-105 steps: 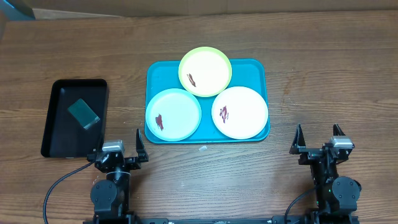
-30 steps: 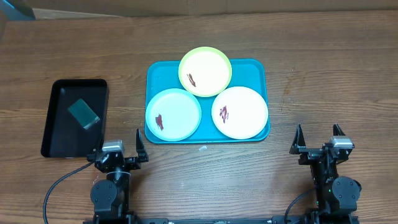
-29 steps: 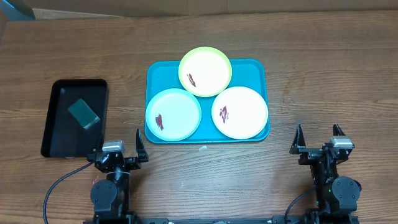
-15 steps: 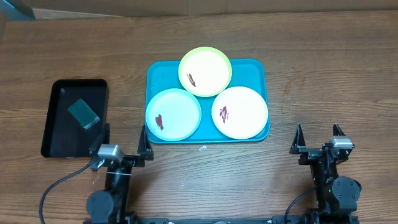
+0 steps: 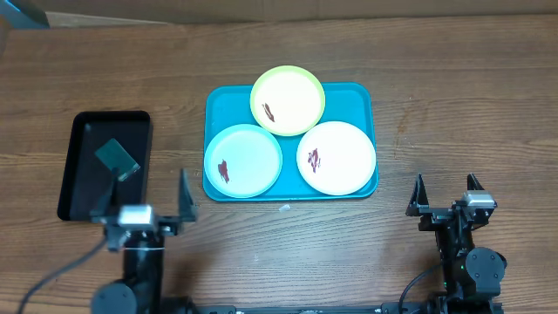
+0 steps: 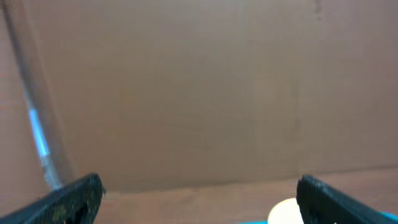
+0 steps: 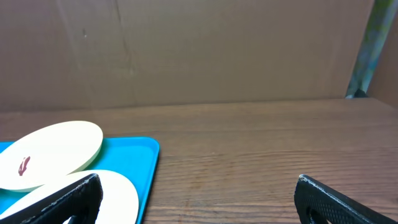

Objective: Clean dirty plates on tray and stack at the side
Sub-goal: 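Move the left gripper over the green sponge in the black tray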

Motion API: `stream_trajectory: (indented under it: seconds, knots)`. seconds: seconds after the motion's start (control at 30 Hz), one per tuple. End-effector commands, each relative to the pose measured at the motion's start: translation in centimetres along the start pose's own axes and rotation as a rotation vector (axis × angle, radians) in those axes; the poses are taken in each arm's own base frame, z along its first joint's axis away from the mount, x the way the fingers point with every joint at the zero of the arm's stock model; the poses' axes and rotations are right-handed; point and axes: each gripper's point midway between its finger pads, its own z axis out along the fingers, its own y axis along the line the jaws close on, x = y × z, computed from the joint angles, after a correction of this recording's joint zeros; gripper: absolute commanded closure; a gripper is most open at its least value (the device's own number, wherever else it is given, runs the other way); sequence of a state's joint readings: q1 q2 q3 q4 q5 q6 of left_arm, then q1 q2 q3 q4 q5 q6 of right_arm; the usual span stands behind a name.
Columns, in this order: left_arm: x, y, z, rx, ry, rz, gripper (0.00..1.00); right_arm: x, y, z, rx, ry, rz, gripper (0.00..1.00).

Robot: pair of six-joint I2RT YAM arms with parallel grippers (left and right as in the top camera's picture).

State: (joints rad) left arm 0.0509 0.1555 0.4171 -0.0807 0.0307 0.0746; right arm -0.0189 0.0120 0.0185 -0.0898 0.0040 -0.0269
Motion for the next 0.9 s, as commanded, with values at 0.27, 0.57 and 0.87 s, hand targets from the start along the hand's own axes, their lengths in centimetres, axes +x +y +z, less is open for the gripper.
stream_trajectory:
  seconds: [0.27, 0.57, 0.87]
  knots:
    - [0.8, 1.0, 5.2, -0.003, 0.631, 0.015, 0.0, 0.2, 0.1, 0.0, -0.006, -0.004, -0.004, 0.0]
    - [1.8, 5.2, 9.4, -0.154, 0.851, -0.076, 0.0, 0.2, 0.1, 0.0, -0.006, -0.004, -0.004, 0.0]
    - [8.1, 9.1, 9.4, -0.161, 1.118, -0.36, 0.0, 0.2, 0.1, 0.0, -0.006, -0.004, -0.004, 0.0]
